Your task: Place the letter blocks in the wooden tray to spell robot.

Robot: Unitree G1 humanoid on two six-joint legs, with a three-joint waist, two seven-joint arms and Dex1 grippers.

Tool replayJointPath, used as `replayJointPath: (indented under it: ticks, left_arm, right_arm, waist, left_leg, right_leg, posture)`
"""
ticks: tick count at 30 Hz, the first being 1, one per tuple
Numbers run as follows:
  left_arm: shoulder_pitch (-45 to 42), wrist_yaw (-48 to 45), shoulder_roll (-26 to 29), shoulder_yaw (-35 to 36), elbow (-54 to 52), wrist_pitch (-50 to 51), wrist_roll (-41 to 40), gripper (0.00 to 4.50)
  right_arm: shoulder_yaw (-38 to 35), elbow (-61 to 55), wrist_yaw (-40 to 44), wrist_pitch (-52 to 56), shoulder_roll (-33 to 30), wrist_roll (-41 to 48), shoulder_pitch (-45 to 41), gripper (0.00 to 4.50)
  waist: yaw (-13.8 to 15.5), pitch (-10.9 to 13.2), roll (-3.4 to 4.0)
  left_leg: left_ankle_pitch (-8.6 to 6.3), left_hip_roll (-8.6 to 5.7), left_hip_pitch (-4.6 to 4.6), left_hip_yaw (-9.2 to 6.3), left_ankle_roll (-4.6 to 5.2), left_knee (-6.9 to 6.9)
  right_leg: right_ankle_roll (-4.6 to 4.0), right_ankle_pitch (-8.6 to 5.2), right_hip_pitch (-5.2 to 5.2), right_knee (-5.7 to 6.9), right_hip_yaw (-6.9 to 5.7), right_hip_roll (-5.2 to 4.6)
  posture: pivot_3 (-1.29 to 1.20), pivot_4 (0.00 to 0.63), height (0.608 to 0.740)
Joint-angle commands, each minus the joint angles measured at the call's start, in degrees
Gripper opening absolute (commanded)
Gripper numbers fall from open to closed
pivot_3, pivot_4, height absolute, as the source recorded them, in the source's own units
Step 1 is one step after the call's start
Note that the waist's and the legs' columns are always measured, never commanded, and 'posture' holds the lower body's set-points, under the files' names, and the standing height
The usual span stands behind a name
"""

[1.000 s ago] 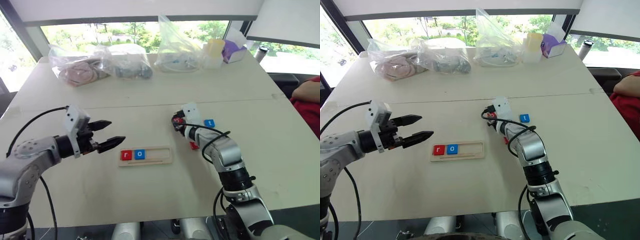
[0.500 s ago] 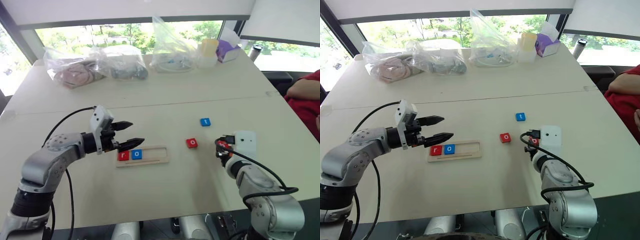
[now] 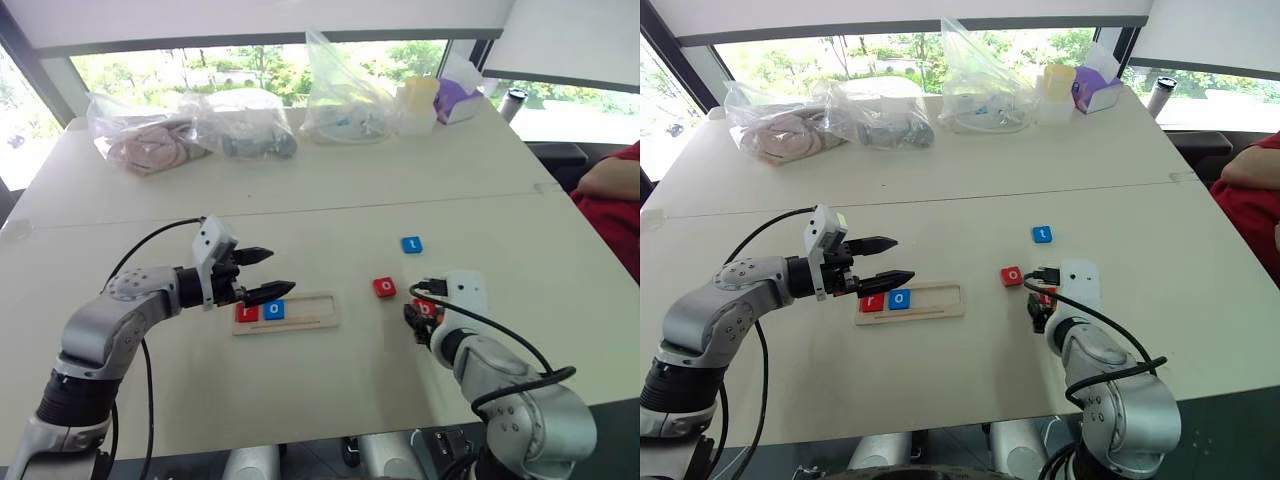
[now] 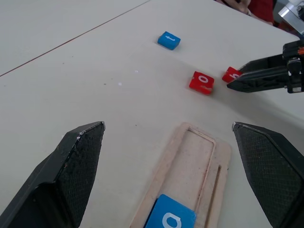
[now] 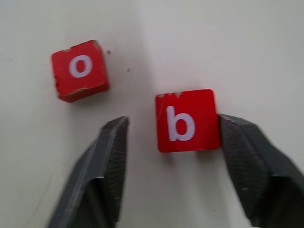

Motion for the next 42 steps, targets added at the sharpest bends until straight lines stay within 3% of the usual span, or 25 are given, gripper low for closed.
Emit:
replayJointPath:
  ticks: [1, 6, 8, 10, 12, 14, 18, 22, 31, 34, 39, 42]
  left_arm:
    - [-0.06, -1.05, 1.90, 1.38, -0.99, -0.85, 0.42, 4.50]
    - [1.08, -3.45, 4.64, 2.35, -3.10, 1.49, -1.93, 4.50]
    - [1.62, -4.66, 5.87, 1.80, -5.67, 2.23, -2.96, 4.50]
    - [2.16, -6.16, 7.57, 0.73, -8.58, 3.19, -3.67, 4.50]
    - [2.20, -7.86, 9.96, -2.35, -11.82, 3.53, -2.39, 4.50]
    - [1.17, -7.87, 10.27, -4.19, -13.62, 4.21, -2.35, 4.50]
    - [-0.10, -7.79, 10.38, -5.52, -15.18, 4.53, -2.25, 4.50]
    - [0.88, -6.38, 10.73, -4.77, -16.83, 5.20, -2.41, 4.50]
    - [4.32, -4.92, 11.66, -2.66, -17.88, 5.37, -2.79, 4.50]
    - [4.74, -4.39, 11.63, -2.36, -17.99, 5.28, -2.74, 4.50]
    - [6.14, -5.14, 13.72, 0.10, -16.13, 4.39, -1.88, 4.50]
    - [7.31, -6.42, 16.10, 2.46, -14.16, 3.41, -1.18, 4.50]
  right_arm:
    - [-0.85, -3.36, 1.75, 0.41, -3.15, 0.65, -3.03, 4.47]
    - [-6.01, -4.24, 13.61, -3.60, -17.65, 5.95, -8.80, 4.47]
    - [-10.05, 2.83, 27.55, -15.28, -27.90, 11.51, -9.53, 4.47]
    - [-10.70, 8.84, 42.32, -28.01, -36.64, 15.53, -4.76, 4.47]
    - [-9.33, 18.81, 54.66, -41.28, -43.77, 15.31, 0.64, 4.47]
    - [-6.66, 29.23, 61.97, -53.21, -48.42, 13.15, 1.90, 4.47]
    - [-0.24, 42.71, 70.74, -69.11, -52.42, 10.00, -0.86, 4.47]
    - [5.13, 55.42, 76.39, -79.19, -52.26, 7.74, -6.08, 4.47]
    - [11.07, 63.48, 77.98, -88.87, -49.83, 4.48, -10.26, 4.47]
    - [11.68, 65.73, 78.03, -90.65, -49.57, 4.00, -11.41, 3.68]
    - [11.49, 64.81, 78.16, -90.24, -49.45, 5.28, -11.99, 1.19]
    - [11.05, 58.28, 75.99, -83.24, -48.59, 7.95, -13.10, 1.17]
  waist:
    - [-0.06, 0.00, 0.01]
    - [-0.02, 0.03, 0.02]
    - [0.04, 0.06, -0.01]
    - [0.16, 0.09, -0.05]
    - [0.31, 0.08, -0.09]
    - [0.24, 0.10, -0.07]
    - [-0.23, 0.15, -0.09]
    - [-0.02, 0.15, -0.09]
    - [0.29, 0.16, -0.06]
    - [0.29, 0.16, -0.06]
    - [0.31, 0.16, -0.05]
    - [0.02, 0.15, -0.03]
  left_leg:
    - [0.00, 0.00, 0.00, 0.00, 0.00, 0.00]
    - [0.00, -0.01, -0.01, 0.02, 0.00, -0.02]
    - [0.00, -0.02, -0.02, 0.04, 0.00, -0.02]
    - [-0.01, -0.05, -0.03, 0.05, 0.01, -0.02]
    - [-0.07, -0.05, 0.02, 0.01, 0.11, -0.05]
    - [-0.20, -0.05, 0.08, 0.04, 0.34, -0.06]
    - [-0.20, -0.09, 0.12, 0.28, 0.35, 0.02]
    - [-0.20, -0.07, 0.23, 0.20, 0.35, 0.03]
    - [-0.20, -0.09, 0.15, 0.16, 0.34, 0.05]
    - [-0.19, -0.08, 0.16, 0.17, 0.34, 0.13]
    - [-0.19, -0.08, 0.18, 0.15, 0.34, 0.13]
    - [-0.19, -0.07, 0.19, 0.15, 0.34, 0.13]
  right_leg:
    - [0.00, 0.00, 0.00, 0.00, 0.00, 0.00]
    - [0.02, -0.02, 0.00, -0.04, 0.00, 0.00]
    - [0.03, -0.02, 0.01, -0.07, 0.00, -0.02]
    - [0.07, -0.05, 0.08, -0.18, -0.01, -0.02]
    - [0.15, -0.12, 0.19, -0.23, -0.02, -0.01]
    - [0.22, -0.20, 0.28, -0.27, -0.02, 0.00]
    - [0.24, -0.17, 0.27, -0.21, 0.20, -0.02]
    - [0.20, -0.15, 0.29, -0.10, 0.20, 0.10]
    - [0.20, -0.13, 0.27, -0.08, 0.20, 0.01]
    - [0.20, -0.13, 0.29, -0.08, 0.20, 0.00]
    - [0.19, -0.13, 0.31, -0.05, 0.19, 0.02]
    - [0.18, -0.12, 0.30, -0.04, 0.19, 0.03]
  posture:
    - [0.00, 0.150, 0.740]
    - [0.00, 0.150, 0.740]
    - [0.00, 0.150, 0.740]
    - [0.00, 0.150, 0.740]
    - [0.00, 0.150, 0.740]
    - [0.00, 0.150, 0.740]
    - [0.00, 0.150, 0.740]
    - [0.00, 0.150, 0.740]
    - [0.00, 0.150, 0.740]
    - [0.00, 0.150, 0.740]
    - [0.00, 0.150, 0.740]
    - [0.00, 0.150, 0.740]
